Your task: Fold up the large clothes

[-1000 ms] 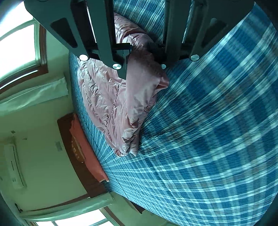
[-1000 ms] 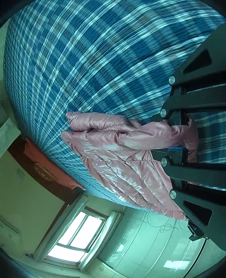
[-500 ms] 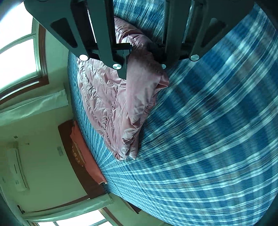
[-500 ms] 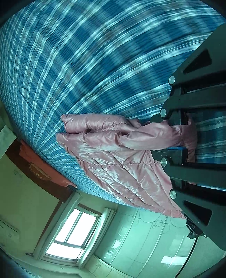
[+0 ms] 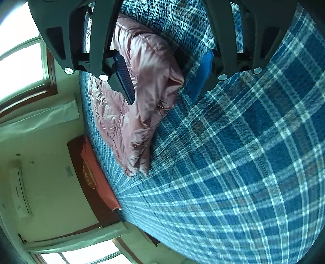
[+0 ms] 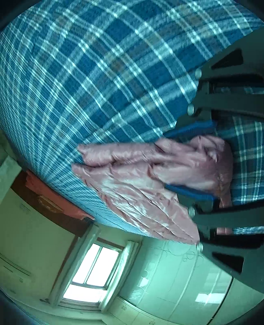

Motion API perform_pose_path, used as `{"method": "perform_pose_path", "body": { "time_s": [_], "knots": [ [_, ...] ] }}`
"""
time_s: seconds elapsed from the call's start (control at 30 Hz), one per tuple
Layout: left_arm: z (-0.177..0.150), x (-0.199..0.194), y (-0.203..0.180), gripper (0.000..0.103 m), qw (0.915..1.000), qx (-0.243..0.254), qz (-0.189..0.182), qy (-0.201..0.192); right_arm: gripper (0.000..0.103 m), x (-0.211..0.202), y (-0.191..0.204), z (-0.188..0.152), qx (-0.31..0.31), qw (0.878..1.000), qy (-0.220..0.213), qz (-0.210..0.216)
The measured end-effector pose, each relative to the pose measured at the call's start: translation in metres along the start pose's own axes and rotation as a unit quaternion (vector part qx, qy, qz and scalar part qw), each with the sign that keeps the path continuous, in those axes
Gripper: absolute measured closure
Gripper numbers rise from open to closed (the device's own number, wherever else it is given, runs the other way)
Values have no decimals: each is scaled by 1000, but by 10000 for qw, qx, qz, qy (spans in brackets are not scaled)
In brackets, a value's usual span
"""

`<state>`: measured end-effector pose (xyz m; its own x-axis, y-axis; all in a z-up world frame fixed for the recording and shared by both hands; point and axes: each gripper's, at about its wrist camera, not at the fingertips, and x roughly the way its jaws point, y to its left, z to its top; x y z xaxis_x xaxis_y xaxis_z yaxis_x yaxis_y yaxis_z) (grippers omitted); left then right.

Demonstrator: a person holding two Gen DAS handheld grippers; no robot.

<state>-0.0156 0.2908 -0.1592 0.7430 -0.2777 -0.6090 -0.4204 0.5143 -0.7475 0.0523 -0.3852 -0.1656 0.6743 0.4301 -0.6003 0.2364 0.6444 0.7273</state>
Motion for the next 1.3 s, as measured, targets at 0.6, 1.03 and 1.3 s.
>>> {"method": "perform_pose_path", "body": {
  "time_s": [0.6, 1.03, 1.3],
  "knots": [
    [4, 32, 1, 83, 9999, 10, 123, 107, 75, 28, -21, 13, 261, 9994, -28, 217],
    [13, 18, -12, 64, 9981, 394, 461, -96, 73, 26, -28, 18, 356, 9990, 26, 265],
    [26, 7, -12, 56, 9932, 716, 890, -213, 62, 7, -40, 23, 389, 9991, -109, 125]
  ]
}}
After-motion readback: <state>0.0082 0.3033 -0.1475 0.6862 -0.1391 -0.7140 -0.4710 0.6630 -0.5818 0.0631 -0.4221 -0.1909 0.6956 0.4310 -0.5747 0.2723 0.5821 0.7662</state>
